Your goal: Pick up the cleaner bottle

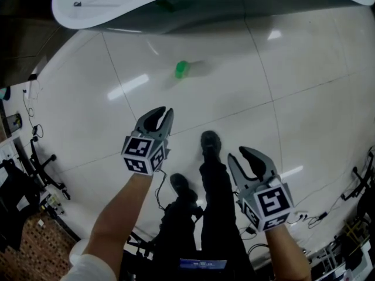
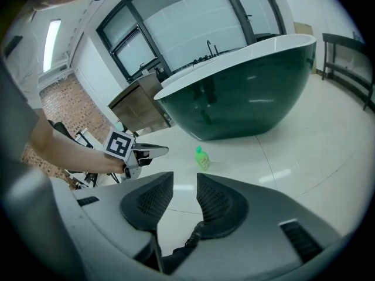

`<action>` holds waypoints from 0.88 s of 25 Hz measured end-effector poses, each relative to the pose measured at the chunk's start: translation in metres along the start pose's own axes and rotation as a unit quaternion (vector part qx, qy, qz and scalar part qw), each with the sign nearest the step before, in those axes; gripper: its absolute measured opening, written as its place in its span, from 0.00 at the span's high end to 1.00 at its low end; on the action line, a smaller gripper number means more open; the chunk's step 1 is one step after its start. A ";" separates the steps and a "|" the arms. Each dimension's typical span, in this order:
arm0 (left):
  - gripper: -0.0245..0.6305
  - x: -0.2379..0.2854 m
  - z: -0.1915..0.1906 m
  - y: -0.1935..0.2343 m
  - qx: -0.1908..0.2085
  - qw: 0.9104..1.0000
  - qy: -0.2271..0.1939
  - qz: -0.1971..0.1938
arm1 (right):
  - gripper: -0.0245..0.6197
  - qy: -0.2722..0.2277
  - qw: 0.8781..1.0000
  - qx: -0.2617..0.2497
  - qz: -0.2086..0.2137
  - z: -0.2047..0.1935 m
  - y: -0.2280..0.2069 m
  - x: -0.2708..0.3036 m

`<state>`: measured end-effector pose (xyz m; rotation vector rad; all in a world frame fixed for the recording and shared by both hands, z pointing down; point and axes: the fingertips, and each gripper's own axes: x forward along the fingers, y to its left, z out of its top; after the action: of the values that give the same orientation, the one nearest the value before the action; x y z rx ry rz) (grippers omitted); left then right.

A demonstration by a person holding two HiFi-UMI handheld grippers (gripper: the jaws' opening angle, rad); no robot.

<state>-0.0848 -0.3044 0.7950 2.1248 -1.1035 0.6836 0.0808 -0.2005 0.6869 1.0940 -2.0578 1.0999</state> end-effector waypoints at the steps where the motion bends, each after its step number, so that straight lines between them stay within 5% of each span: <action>1: 0.83 0.008 -0.003 0.004 -0.001 1.000 0.001 0.003 | 0.77 0.006 1.000 0.000 0.001 -0.004 -0.002 0.004; 22: 0.83 0.073 -0.040 0.043 -0.011 1.000 0.014 0.025 | 0.77 0.005 1.000 -0.004 0.019 -0.012 -0.027 0.062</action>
<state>-0.0902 -0.3314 0.8842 2.0690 -1.1467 0.7186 0.0729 -0.2233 0.7508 1.0473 -2.0802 1.1135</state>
